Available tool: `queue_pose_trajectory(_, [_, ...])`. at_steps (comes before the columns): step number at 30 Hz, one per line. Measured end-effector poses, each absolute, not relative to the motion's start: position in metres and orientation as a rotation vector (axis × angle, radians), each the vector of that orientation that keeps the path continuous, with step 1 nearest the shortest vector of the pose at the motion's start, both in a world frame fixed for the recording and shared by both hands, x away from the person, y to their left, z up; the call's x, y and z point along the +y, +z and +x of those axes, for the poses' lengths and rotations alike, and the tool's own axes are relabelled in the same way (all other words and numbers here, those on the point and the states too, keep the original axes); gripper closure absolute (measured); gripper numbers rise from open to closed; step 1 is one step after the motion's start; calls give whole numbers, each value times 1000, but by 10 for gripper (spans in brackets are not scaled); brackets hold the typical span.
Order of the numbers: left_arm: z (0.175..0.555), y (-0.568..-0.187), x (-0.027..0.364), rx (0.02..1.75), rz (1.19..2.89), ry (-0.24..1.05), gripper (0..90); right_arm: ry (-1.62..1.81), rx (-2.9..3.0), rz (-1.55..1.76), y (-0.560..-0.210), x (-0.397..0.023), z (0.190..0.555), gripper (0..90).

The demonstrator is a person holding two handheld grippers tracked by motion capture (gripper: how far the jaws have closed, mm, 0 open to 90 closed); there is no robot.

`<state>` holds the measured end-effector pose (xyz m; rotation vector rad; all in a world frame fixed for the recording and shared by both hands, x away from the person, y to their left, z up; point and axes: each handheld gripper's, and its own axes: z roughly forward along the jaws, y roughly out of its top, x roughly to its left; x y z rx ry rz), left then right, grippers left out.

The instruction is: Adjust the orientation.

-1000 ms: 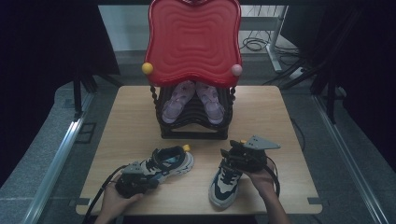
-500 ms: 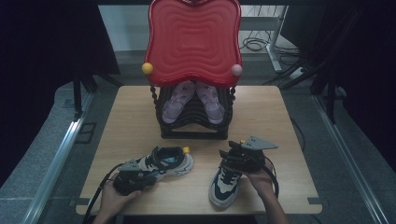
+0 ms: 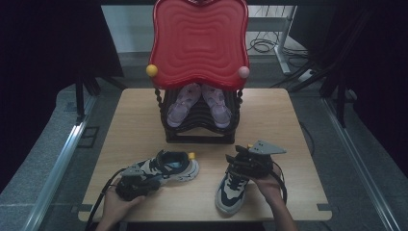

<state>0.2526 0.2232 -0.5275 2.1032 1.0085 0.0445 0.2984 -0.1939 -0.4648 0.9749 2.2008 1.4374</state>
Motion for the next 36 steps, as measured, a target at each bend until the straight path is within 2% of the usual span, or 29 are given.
queue_pose_trajectory(12, [253, -526, 226, 1016, 2061, 51, 598, 1430, 2209, 967, -465, -193, 298, 460])
queue_pose_trajectory(36, [250, -520, 240, 1029, 2016, 94, 569, 1394, 2238, 967, -469, -189, 299, 454])
